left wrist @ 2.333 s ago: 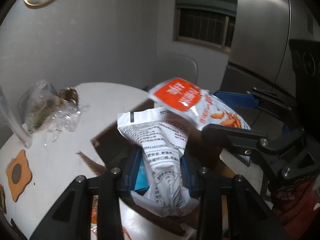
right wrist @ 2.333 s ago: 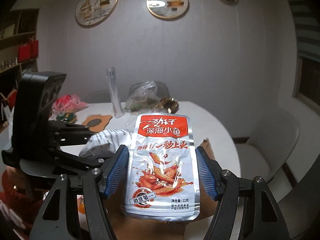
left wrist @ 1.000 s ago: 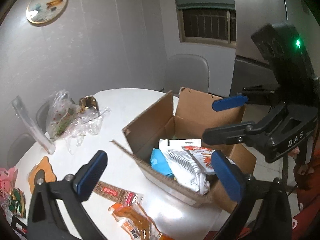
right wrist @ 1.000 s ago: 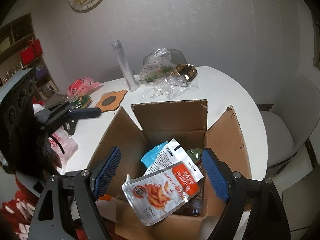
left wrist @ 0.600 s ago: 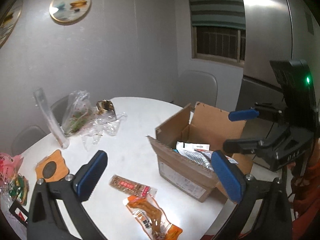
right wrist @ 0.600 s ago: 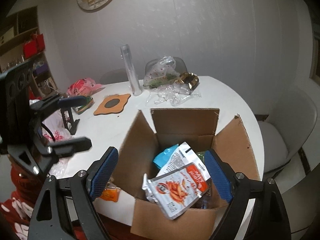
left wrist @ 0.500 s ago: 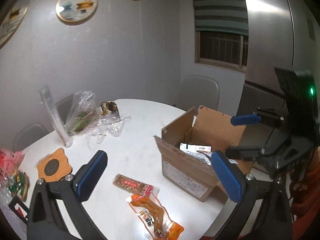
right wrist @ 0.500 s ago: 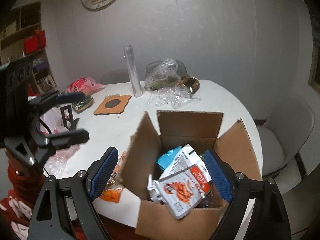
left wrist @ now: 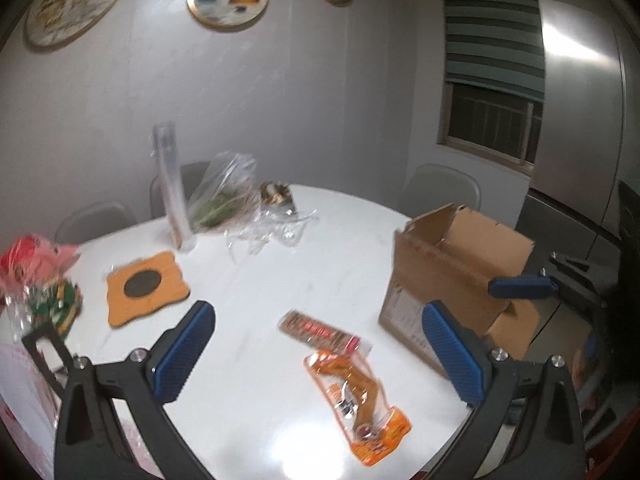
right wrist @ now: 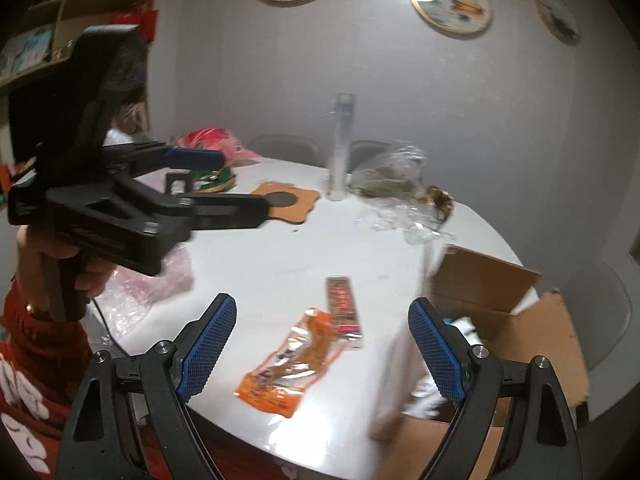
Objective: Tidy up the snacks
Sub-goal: 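Move both tools back over the remaining snacks on the table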
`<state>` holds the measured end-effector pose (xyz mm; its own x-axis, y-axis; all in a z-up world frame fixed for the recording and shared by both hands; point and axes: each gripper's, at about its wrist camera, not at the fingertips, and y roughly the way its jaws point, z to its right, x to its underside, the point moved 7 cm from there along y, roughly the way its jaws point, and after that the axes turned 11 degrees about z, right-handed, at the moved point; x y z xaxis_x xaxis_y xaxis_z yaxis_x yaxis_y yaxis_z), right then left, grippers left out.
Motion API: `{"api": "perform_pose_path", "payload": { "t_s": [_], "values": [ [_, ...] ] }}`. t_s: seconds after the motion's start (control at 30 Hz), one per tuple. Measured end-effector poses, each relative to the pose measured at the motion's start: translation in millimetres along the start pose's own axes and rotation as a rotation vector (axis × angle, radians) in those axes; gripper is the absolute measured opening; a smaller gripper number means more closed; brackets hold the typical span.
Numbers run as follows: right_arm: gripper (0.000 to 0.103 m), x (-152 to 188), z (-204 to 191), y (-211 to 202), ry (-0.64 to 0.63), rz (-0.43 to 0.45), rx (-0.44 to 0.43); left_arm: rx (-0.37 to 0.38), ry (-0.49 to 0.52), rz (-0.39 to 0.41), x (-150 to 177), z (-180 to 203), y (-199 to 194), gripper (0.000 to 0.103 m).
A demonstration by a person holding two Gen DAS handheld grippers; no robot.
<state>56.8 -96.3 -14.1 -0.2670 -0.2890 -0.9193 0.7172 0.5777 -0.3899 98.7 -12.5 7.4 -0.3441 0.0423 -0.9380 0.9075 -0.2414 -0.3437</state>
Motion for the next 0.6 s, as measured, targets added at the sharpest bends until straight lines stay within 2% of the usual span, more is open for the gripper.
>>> {"api": "perform_pose_path", "payload": {
  "t_s": [0.17,0.3,0.43,0.53,0.6],
  "values": [
    [0.086,22,-40,29,-0.019,-0.035,-0.05,-0.016,-0.07,-0.048,38,-18,11,0.102],
    [0.086,54,-57,53,0.031,-0.104,-0.095,-0.012,-0.107,-0.107,71,-20,26,0.102],
    [0.086,96,-54,78,0.091,-0.174,-0.061,0.006,-0.11,-0.177,106,-11,46,0.102],
    [0.086,121,-46,90,0.162,-0.2,-0.075,0.026,-0.112,-0.234,128,1,62,0.101],
    [0.086,133,-40,93,0.184,-0.2,-0.075,0.039,-0.108,-0.274,140,9,74,0.095]
  ]
}}
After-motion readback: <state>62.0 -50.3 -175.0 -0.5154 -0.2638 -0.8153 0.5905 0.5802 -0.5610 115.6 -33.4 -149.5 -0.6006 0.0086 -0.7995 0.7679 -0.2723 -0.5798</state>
